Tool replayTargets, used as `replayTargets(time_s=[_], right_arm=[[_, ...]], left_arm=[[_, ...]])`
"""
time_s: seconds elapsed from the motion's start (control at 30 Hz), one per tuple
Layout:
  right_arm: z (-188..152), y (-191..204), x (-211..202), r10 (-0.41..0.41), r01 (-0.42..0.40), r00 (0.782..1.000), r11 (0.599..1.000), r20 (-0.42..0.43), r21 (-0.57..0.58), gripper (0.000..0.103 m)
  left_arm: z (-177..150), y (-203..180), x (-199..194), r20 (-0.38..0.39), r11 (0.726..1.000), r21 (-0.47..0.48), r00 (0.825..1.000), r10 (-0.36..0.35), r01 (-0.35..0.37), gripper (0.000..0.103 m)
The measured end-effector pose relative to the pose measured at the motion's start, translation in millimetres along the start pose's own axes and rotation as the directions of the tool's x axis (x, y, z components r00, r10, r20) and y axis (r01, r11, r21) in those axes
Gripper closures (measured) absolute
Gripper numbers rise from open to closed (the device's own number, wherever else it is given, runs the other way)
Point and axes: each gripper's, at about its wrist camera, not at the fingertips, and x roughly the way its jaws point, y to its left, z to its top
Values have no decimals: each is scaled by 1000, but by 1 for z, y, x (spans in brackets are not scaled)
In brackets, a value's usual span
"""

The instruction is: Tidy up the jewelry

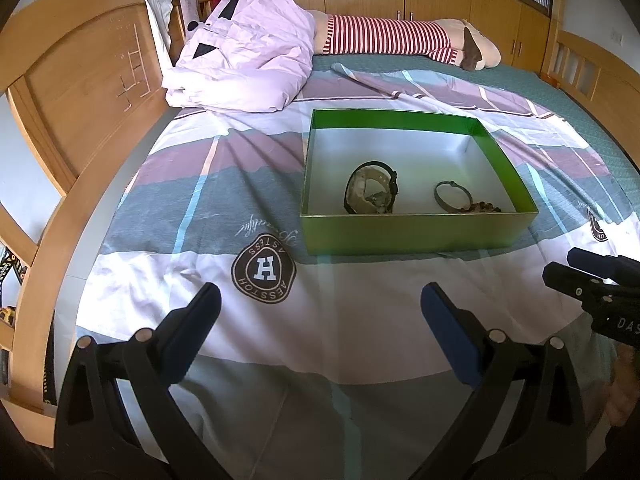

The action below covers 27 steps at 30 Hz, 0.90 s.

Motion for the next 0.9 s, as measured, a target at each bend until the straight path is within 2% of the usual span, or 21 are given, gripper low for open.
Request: replayTargets(time_s=[0.9], right_arm=[[-2,2,1,-9,9,1000,1000,-2,10,36]], left_arm=[[0,1,2,-7,1000,1,1000,0,0,2]])
